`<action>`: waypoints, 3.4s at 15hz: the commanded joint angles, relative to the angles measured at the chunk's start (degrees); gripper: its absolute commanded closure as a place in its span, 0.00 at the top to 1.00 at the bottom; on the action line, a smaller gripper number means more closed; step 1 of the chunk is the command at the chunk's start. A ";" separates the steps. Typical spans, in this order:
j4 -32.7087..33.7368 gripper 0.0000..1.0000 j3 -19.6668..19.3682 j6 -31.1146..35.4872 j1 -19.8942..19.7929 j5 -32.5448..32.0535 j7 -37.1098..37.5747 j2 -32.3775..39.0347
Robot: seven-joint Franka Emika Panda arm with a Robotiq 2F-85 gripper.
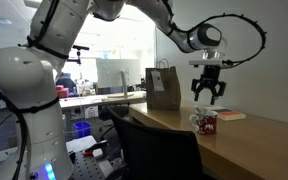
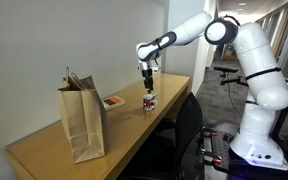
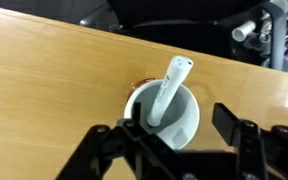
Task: Remove the black marker from the maroon mug
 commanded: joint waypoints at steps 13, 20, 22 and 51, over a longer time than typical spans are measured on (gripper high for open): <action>10.84 0.60 2.08 -7.66 -2.70 0.95 2.12 10.87; 13.76 0.37 1.98 -9.16 -2.49 0.47 3.50 13.39; 14.22 0.41 1.96 -9.30 -2.44 0.37 3.63 13.78; 2.78 0.05 1.76 0.11 2.08 -1.01 14.62 -2.74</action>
